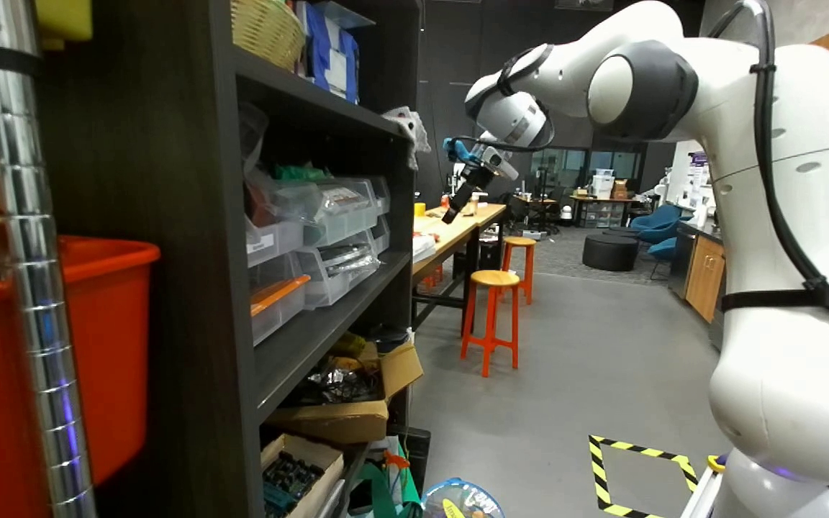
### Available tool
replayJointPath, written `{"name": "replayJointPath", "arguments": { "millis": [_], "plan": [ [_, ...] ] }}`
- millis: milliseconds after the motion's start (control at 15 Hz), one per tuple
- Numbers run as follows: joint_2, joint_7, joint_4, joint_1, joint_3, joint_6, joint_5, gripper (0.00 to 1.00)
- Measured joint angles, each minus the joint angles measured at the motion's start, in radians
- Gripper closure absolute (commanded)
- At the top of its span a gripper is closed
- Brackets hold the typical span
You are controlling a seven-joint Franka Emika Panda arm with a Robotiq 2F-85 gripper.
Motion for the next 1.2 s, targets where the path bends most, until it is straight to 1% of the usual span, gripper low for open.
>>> {"name": "replayJointPath", "arguments": {
  "millis": [200, 467, 667, 1067, 1200],
  "plan": [
    [-0.006, 0.115, -0.001, 0.048, 0.002, 0.011, -0.173, 0.0],
    [0.0, 0.213, 0.0, 0.111, 0.029, -0.004, -0.321, 0.0],
    [0.001, 0.231, 0.0, 0.128, 0.03, -0.005, -0.338, 0.0],
    [0.002, 0.231, -0.001, 0.118, 0.029, -0.008, -0.338, 0.0],
    [0.002, 0.231, -0.02, 0.118, 0.03, -0.002, -0.34, 0.0]
  ]
}}
